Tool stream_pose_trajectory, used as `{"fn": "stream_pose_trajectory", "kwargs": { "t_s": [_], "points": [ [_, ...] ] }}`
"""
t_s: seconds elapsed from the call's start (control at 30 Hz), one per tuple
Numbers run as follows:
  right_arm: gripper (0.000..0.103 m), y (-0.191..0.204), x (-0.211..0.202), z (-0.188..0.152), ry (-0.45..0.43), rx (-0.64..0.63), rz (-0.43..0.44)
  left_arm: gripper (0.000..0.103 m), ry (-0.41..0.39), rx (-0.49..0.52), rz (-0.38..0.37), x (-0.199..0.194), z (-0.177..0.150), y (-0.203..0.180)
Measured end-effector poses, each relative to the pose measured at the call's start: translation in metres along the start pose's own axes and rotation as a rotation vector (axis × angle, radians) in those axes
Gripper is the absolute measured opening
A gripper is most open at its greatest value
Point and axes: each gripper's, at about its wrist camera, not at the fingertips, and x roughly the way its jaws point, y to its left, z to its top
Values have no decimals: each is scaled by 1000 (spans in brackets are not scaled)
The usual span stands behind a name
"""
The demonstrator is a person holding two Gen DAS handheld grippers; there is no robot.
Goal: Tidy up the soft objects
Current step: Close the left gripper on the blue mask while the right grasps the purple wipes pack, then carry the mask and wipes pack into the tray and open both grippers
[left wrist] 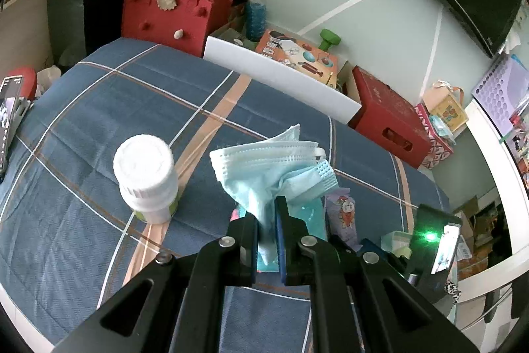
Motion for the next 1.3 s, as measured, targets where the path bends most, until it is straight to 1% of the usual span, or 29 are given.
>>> {"fn": "stream_pose_trajectory", "kwargs": {
  "t_s": [0.2, 0.37, 0.57, 0.7, 0.93, 1.03, 1.1, 1.2, 1.3],
  "points": [
    [60, -7, -28, 1, -54, 20, 4, 9, -14, 23, -13, -6, -1, -7],
    [60, -10, -55, -6, -89, 15, -24, 9, -32, 50, -28, -13, -3, -17],
    [60, -26, -76, -21, -69, 91, -43, 9, -46, 91, -50, -21, -6, -33],
    [60, -37, -90, -31, -70, 120, -78, 9, -53, 113, -67, -25, -9, -43],
    [60, -46, -120, -38, -129, 139, -99, 9, -61, 162, -106, -33, -15, -63],
    [60, -52, -133, -38, -158, 145, -106, 9, -60, 197, -140, -37, -21, -76],
    [60, -63, -143, -39, -180, 168, -131, 9, -51, 222, -166, -38, -25, -85],
    [60, -88, -156, -42, -201, 227, -196, 9, -35, 264, -199, -36, -33, -102],
    [60, -115, -162, -48, -199, 301, -248, 9, -12, 313, -239, -35, -44, -120]
  ]
}}
